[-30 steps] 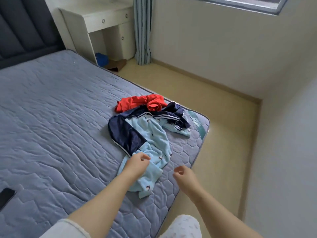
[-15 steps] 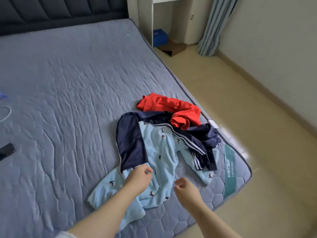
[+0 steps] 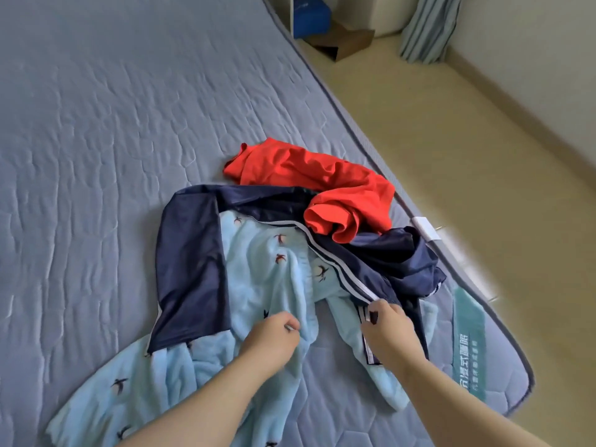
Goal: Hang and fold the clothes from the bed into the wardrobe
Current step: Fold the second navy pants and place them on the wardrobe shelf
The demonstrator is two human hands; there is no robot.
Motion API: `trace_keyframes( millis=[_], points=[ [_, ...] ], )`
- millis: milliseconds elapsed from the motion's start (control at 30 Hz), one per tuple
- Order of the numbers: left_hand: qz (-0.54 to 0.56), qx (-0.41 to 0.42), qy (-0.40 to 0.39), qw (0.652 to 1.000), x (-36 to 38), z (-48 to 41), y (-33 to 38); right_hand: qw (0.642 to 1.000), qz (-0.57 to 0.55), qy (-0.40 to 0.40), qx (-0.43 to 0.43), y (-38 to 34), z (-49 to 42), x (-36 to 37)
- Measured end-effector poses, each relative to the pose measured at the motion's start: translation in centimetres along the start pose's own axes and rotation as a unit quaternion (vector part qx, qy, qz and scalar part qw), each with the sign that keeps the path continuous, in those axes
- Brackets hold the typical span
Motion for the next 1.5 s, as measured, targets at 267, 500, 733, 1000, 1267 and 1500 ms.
trace_keyframes(
  millis=[267, 500, 733, 1000, 1267, 1500],
  points=[
    [0.133, -0.008, -0.004, 0.991, 3.8, -6.2, -1.2, 0.997, -0.042, 0.054, 0.02, 3.0, -8.1, 1.3],
    [0.041, 0.05, 0.023, 0.998, 0.1, -0.8, -2.6, 0.992, -0.062, 0.036, -0.103, -2.1, -0.9, 2.3],
    [-0.164, 0.294, 0.041, 0.941, -7.1, 9.1, 3.1, 0.957, 0.102, -0.007, -0.273, -12.1, 9.3, -1.0],
    [-0.096, 0.289, 0.168, 0.937, -22.0, 19.6, 5.6, 0.907, -0.177, 0.091, -0.372, -25.0, 23.0, -10.3],
    [0.227, 0.323, 0.225, 0.891, -37.3, 32.6, 5.6, 0.895, -0.286, -0.02, -0.342, -33.9, 31.9, -11.8],
    [0.245, 0.42, 0.361, 0.796, -47.7, 45.1, 5.6, 0.808, -0.358, 0.116, -0.454, -43.9, 42.0, -20.9]
  ],
)
Point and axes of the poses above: each hand's wrist, its own z-axis away from the middle knuckle, its own x-axis out of the palm, y = z × x, the point moved 7 cm from there along -z, towards the middle knuckle, and after that the axes turned 2 degrees about z, right-handed, at the moved point
